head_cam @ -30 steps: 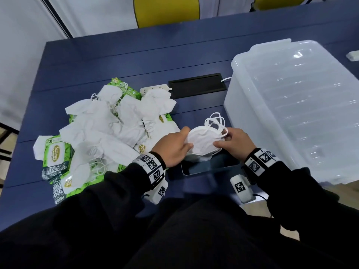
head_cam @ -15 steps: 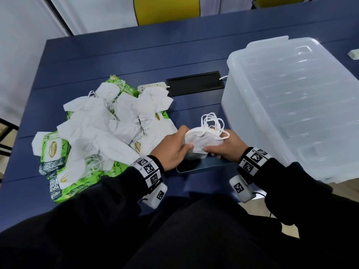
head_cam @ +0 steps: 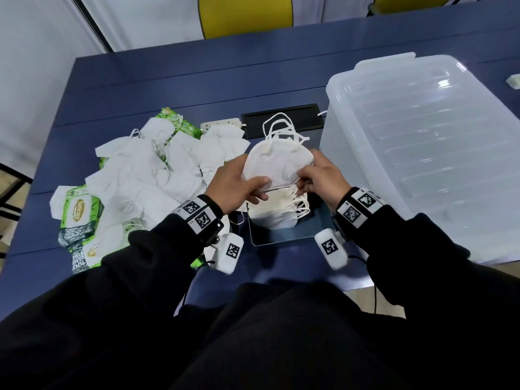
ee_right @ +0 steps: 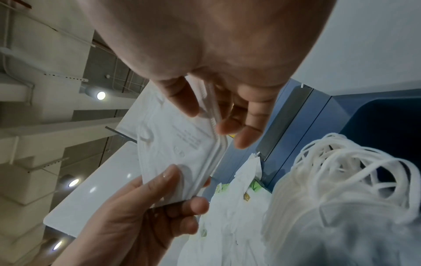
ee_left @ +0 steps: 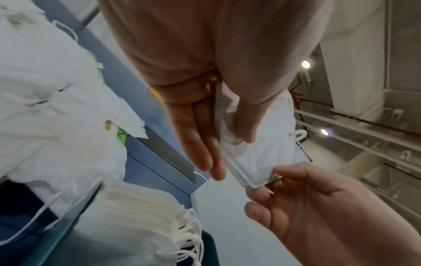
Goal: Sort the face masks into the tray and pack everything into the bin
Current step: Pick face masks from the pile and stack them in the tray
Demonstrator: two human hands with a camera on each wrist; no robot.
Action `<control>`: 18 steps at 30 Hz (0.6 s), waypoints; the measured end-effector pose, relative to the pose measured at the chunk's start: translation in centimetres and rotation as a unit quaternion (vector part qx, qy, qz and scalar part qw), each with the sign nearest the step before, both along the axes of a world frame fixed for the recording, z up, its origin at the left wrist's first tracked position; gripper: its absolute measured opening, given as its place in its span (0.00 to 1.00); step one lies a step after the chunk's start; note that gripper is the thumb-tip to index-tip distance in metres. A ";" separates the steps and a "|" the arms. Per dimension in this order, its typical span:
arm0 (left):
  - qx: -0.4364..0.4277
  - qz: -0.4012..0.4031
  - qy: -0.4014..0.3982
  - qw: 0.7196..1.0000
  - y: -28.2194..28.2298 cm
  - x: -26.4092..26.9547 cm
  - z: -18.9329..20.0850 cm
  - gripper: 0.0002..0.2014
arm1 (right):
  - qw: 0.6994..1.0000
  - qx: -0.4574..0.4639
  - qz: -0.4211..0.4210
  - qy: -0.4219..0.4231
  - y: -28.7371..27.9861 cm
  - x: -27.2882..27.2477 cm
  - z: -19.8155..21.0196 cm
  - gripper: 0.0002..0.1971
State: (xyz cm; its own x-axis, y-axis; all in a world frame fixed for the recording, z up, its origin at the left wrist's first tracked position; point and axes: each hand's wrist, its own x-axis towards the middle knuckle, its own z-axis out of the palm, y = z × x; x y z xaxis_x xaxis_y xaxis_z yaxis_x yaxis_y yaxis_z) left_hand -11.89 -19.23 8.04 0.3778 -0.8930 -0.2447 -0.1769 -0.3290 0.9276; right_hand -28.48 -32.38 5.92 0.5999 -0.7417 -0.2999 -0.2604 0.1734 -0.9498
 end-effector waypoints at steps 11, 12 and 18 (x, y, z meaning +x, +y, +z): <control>0.092 -0.178 -0.306 0.931 2.8 0.4 -4.3 0.11 | 0.958 -0.156 0.159 0.179 0.6 -2.1 -1.8 0.12; 0.094 -0.192 -0.323 0.922 2.8 0.1 -4.7 0.13 | 0.949 -0.167 0.172 0.205 0.6 -2.2 -1.8 0.12; 0.111 -0.280 -0.429 0.852 2.5 -1.7 -7.3 0.14 | 0.896 -0.219 0.231 0.309 0.9 -3.2 -3.6 0.14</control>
State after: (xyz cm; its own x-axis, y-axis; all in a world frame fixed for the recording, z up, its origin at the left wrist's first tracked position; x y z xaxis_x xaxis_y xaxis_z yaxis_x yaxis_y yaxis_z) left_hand -13.61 -16.74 0.73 0.0332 -0.9593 -0.2803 -0.9448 -0.1217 0.3044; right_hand -31.72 -31.45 2.34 0.6934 -0.5847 -0.4210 -0.7076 -0.4425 -0.5509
